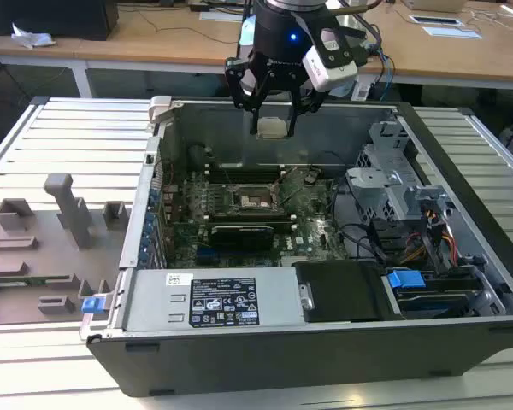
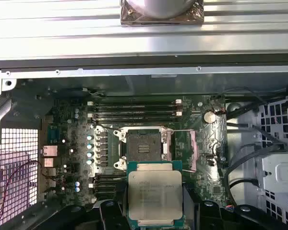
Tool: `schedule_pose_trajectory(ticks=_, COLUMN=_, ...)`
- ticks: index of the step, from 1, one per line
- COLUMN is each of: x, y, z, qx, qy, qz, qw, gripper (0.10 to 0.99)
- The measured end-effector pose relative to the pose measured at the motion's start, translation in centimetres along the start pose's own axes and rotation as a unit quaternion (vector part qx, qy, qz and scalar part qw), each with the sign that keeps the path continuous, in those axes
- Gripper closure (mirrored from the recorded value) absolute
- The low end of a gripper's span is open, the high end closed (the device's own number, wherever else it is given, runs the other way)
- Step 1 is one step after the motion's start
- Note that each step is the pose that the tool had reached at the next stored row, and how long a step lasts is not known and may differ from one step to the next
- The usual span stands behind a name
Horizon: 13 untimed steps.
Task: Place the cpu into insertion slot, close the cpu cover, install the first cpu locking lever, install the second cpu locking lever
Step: 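Place the cpu into insertion slot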
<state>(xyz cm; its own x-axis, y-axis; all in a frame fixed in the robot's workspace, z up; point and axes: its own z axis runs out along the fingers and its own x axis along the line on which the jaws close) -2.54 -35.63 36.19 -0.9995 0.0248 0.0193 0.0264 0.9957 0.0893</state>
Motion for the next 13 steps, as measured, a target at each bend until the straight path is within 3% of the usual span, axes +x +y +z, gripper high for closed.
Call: schedule_pose_trajectory(ticks=13, x=-0.02, y=-0.07, z=0.84, qx=0.0002, qy=0.0, qz=0.0, qw=1.0, gripper=0.541)
